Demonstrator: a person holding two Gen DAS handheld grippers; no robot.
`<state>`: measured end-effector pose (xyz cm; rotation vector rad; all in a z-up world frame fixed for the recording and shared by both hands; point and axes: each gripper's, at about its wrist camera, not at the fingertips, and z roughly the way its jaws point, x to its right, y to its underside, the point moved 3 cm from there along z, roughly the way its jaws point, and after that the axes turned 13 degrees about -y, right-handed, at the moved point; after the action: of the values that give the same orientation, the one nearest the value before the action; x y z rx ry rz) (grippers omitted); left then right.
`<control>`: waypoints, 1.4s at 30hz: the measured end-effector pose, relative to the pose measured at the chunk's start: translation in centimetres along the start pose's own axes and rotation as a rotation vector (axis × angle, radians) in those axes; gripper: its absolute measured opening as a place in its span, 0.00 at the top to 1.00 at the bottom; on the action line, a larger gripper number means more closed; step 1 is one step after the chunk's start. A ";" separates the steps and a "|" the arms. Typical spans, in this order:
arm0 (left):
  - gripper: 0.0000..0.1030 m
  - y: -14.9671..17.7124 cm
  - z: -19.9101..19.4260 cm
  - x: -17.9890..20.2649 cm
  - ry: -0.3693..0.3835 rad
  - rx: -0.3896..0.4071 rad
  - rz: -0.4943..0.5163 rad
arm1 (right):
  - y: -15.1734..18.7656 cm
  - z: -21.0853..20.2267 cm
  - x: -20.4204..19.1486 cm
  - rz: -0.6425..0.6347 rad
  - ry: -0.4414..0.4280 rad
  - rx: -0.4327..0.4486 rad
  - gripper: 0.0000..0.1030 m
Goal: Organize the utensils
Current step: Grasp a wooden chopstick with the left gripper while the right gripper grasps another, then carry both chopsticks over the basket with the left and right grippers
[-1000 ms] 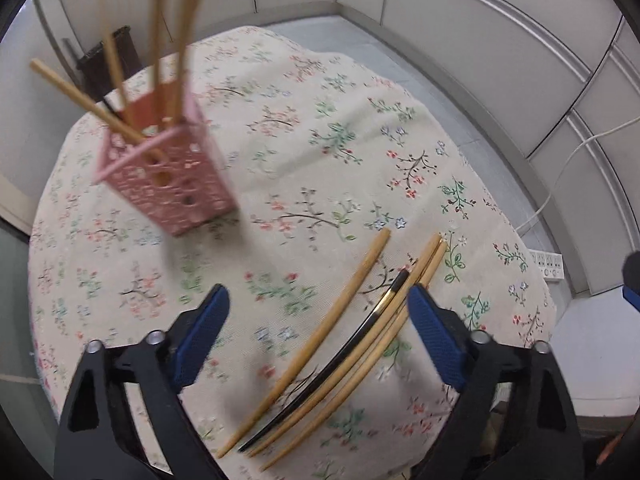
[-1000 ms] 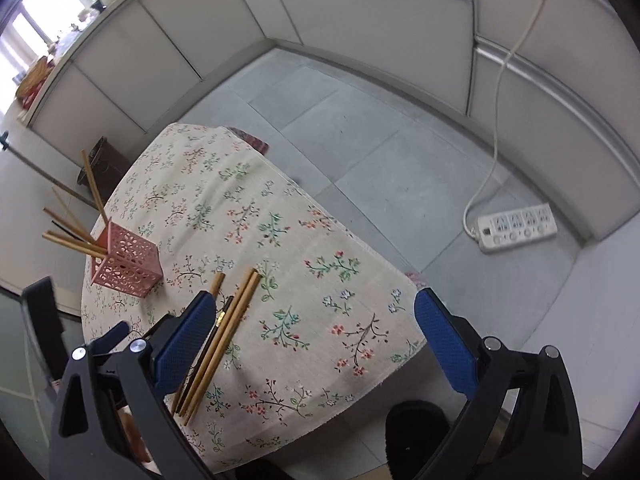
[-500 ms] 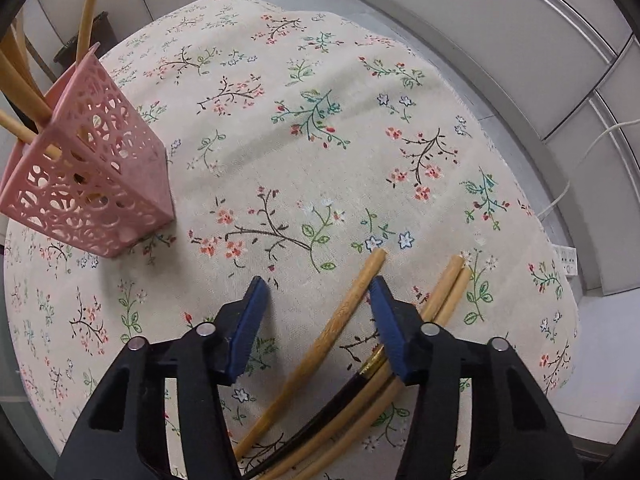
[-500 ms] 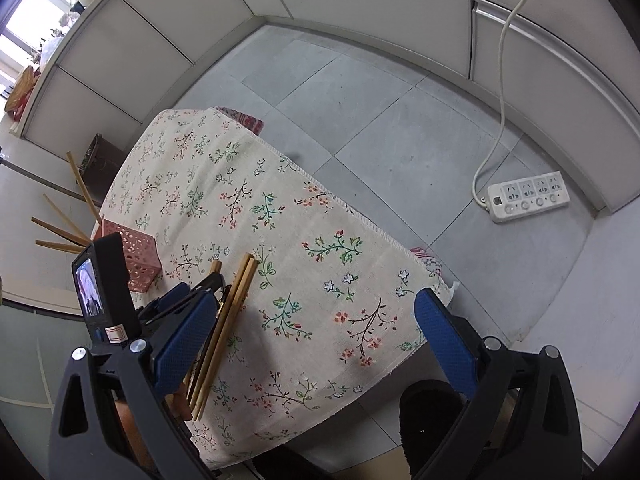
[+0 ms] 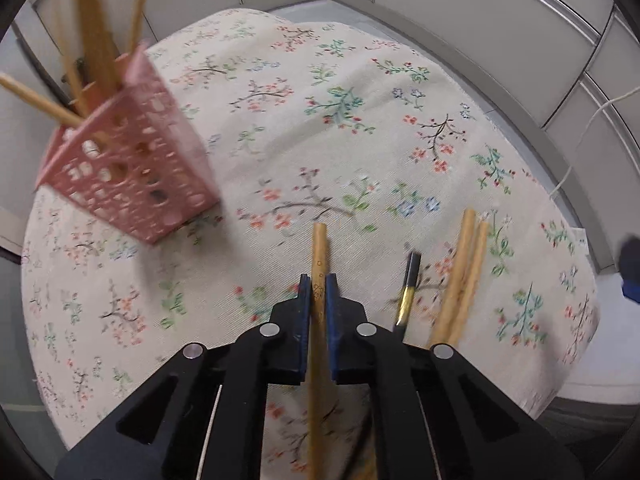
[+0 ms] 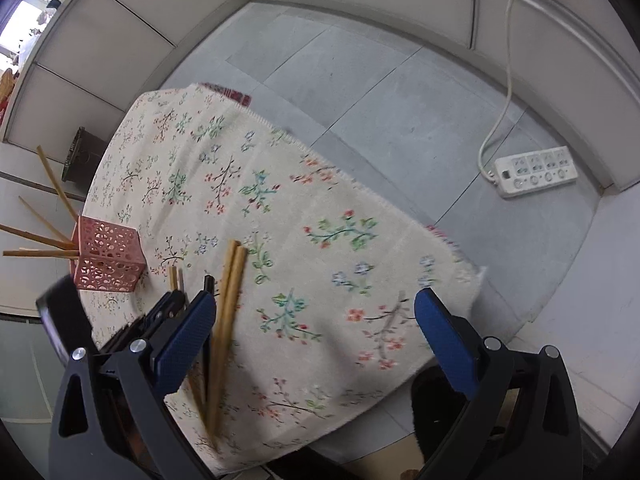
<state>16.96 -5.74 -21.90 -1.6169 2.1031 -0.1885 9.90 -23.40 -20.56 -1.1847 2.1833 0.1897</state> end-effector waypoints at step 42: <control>0.93 5.2 -15.2 -13.5 0.090 0.313 -0.306 | 4.1 -2.1 -9.5 -0.307 -0.152 0.083 0.93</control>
<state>8.15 5.79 -6.73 -1.7486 1.7676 -0.6674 9.35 -15.25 -13.93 -1.3914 1.8354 0.0557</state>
